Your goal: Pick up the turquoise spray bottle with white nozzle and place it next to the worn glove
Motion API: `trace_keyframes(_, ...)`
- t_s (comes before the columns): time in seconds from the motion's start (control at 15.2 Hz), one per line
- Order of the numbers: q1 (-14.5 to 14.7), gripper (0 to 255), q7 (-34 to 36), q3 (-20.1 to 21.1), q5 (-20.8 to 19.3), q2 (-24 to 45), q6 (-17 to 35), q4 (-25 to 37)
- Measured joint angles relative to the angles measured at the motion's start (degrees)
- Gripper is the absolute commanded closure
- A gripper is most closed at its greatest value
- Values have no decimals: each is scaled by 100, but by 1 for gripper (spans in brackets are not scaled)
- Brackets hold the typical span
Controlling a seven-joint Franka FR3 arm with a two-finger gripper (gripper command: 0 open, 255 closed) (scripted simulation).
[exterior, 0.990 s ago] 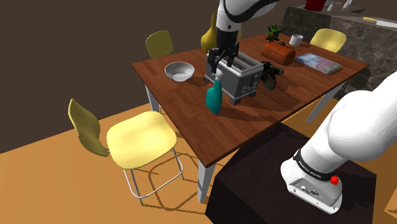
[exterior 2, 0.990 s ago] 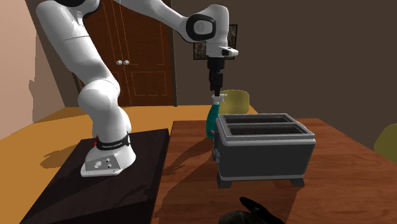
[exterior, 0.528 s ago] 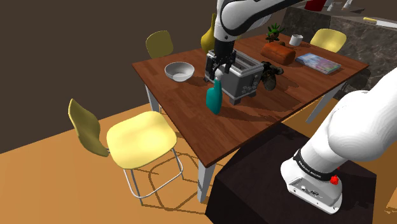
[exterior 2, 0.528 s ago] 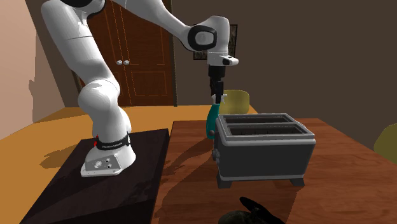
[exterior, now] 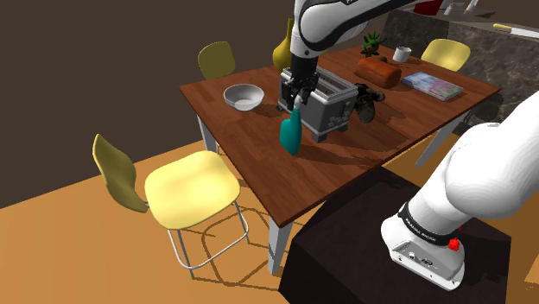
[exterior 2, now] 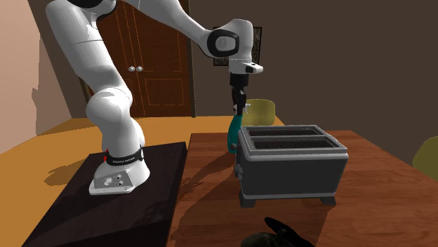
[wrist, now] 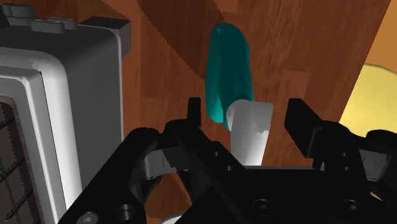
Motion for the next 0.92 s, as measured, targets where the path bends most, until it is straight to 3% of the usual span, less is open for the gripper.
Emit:
trace_keyframes(0.59,0,255,0,0,0,-1,1,1)
trace_keyframes(0.92,-2,255,0,1,-3,-112,-330,220)
